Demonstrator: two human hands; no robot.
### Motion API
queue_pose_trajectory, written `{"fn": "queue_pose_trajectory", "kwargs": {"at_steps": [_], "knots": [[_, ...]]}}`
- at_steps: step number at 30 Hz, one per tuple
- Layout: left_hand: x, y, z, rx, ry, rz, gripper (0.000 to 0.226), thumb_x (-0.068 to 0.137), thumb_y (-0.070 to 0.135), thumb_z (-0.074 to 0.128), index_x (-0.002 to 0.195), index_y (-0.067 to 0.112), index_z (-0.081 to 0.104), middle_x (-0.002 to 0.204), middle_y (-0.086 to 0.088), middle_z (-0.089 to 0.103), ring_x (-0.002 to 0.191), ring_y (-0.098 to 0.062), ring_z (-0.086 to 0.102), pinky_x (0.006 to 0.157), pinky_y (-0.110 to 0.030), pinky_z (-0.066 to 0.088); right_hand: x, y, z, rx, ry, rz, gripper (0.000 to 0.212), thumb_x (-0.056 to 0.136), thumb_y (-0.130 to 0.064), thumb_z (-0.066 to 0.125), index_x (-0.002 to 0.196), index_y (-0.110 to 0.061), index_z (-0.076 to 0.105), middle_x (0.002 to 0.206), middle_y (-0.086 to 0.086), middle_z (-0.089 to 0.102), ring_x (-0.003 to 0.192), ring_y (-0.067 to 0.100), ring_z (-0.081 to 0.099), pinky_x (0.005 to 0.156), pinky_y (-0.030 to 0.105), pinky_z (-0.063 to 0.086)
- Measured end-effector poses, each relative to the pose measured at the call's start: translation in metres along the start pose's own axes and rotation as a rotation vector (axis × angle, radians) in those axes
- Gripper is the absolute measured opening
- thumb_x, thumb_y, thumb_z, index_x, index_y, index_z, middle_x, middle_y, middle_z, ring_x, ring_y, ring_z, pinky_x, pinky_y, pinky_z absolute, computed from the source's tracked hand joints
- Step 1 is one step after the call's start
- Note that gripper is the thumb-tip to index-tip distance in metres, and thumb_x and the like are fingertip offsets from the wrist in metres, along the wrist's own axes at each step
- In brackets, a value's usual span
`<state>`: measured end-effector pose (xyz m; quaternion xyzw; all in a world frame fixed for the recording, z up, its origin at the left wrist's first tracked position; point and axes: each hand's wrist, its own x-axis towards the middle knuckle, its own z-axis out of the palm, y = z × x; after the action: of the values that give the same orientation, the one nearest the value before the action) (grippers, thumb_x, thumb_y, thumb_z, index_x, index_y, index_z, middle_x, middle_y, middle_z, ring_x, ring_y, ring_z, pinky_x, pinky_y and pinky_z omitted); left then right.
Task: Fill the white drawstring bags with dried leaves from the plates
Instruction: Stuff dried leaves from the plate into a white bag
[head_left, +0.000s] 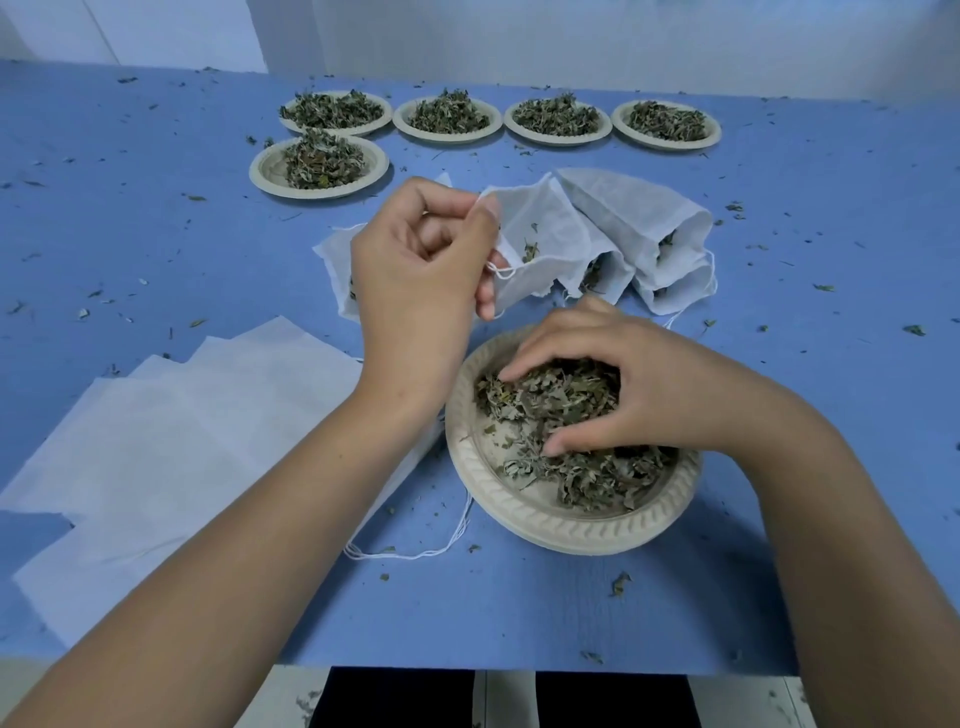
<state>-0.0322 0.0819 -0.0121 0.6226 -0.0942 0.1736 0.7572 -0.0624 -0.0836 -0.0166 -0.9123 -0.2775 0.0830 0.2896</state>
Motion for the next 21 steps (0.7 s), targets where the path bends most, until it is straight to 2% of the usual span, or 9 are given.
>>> {"fn": "queue_pose_trajectory", "kwargs": {"at_steps": [4,9,13,16,19,21], "knots": [[0.0,0.001,0.0,-0.005,-0.002,0.0,0.019,0.093,0.001,0.061,0.076,0.008,0.055,0.048,0.007,0.054,0.035,-0.006,0.044,0.038,-0.019,0.039,0.001,0.0,0.001,0.072,0.052,0.02,0.023,0.073,-0.022,0.082,0.094,-0.025,0.074,0.098,-0.015,0.065,0.099,0.0,0.056,0.098,0.026,0.04],[0.001,0.002,-0.001,-0.021,0.003,0.004,0.018,0.093,0.002,0.06,0.076,0.008,0.055,0.048,0.007,0.054,0.035,-0.006,0.043,0.039,-0.019,0.039,-0.001,-0.002,-0.003,0.178,0.183,-0.019,0.016,0.072,-0.015,0.081,0.087,-0.015,0.076,0.089,-0.007,0.072,0.087,0.018,0.067,0.087,0.044,0.05],[0.003,0.001,-0.002,-0.029,0.001,-0.026,0.015,0.093,0.003,0.06,0.079,0.005,0.056,0.047,0.008,0.052,0.035,-0.006,0.042,0.04,-0.019,0.039,-0.004,0.0,-0.01,0.295,0.383,-0.127,0.018,0.072,-0.012,0.079,0.089,-0.006,0.074,0.101,0.003,0.07,0.099,0.018,0.066,0.086,0.043,0.053],[0.004,-0.001,-0.002,-0.026,0.0,-0.033,0.016,0.093,0.003,0.06,0.078,0.006,0.056,0.047,0.009,0.053,0.035,-0.006,0.043,0.04,-0.019,0.039,-0.004,0.003,-0.012,0.327,0.46,-0.202,0.019,0.072,-0.008,0.077,0.091,-0.009,0.071,0.094,0.013,0.068,0.09,0.025,0.065,0.079,0.036,0.052],[0.004,-0.003,-0.003,-0.003,-0.017,-0.024,0.017,0.092,0.002,0.06,0.077,0.007,0.056,0.046,0.008,0.053,0.035,-0.006,0.044,0.04,-0.02,0.04,-0.004,0.003,-0.013,0.381,0.528,-0.312,0.027,0.073,-0.001,0.075,0.097,-0.01,0.066,0.093,0.01,0.068,0.082,0.019,0.066,0.076,0.028,0.051],[0.003,-0.005,-0.003,0.017,-0.039,-0.033,0.018,0.092,0.003,0.062,0.076,0.008,0.056,0.046,0.007,0.053,0.035,-0.007,0.044,0.04,-0.02,0.041,-0.003,0.004,-0.013,0.477,0.616,-0.362,0.03,0.073,0.001,0.075,0.1,-0.009,0.064,0.088,0.006,0.069,0.081,0.017,0.065,0.075,0.028,0.052]]}}
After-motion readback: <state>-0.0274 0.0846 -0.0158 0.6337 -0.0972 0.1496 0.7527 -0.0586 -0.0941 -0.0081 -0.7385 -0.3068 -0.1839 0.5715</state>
